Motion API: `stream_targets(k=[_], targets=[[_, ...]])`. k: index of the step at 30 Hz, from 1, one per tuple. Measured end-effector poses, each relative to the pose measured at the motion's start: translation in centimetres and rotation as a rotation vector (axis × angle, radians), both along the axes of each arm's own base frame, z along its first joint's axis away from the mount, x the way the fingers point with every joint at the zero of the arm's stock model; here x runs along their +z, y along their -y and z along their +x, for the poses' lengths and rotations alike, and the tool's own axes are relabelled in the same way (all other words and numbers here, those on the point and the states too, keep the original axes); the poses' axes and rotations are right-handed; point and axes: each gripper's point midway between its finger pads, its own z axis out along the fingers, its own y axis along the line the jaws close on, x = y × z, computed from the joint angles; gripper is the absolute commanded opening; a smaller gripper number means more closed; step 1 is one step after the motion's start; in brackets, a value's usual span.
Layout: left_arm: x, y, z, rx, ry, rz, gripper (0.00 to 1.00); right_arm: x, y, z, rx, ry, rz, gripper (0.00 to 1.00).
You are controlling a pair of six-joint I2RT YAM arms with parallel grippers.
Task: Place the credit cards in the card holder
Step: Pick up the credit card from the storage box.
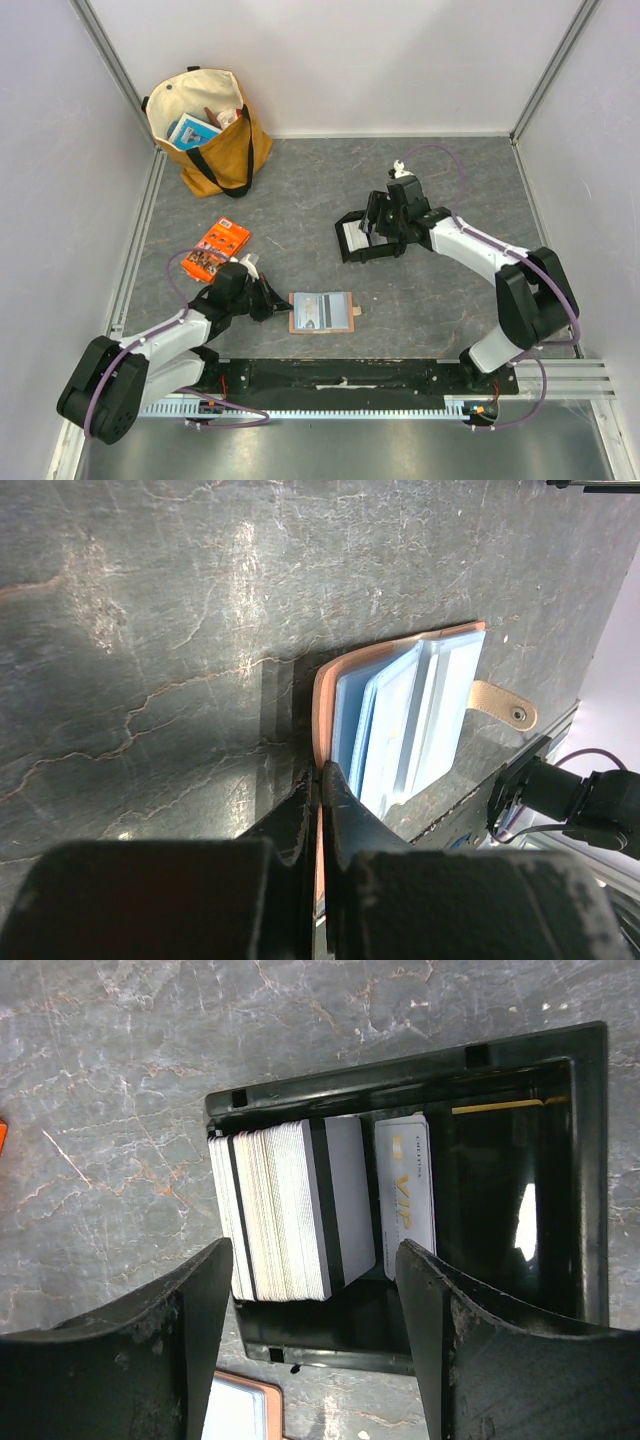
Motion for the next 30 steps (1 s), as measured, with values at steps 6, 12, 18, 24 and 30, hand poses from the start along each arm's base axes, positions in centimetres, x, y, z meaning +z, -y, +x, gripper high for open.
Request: stream_targets(k=[6, 12, 18, 24, 30], targets=[[0.1, 0.0, 0.0, 0.000, 0.003, -0.001, 0.02, -2.0, -0.7, 0.3, 0.038, -0.060, 0.023, 0.74], [0.0, 0.0, -0.1, -0.001, -0.003, 0.002, 0.02, -3.7, -2.1, 0.1, 0.092, -0.111, 0.057, 0.74], [0.0, 0.0, -0.1, -0.003, -0.008, 0.007, 0.02, -4.5, -3.0, 0.3, 0.120, -0.130, 0.080, 0.72], [-0.2, -0.1, -0.1, -0.005, -0.013, 0.012, 0.02, -4.3, -3.2, 0.3, 0.131, -0.131, 0.094, 0.65], [-0.3, -0.1, -0.1, -0.006, -0.019, 0.016, 0.02, -4.1, -3.0, 0.4, 0.126, -0.127, 0.097, 0.60]])
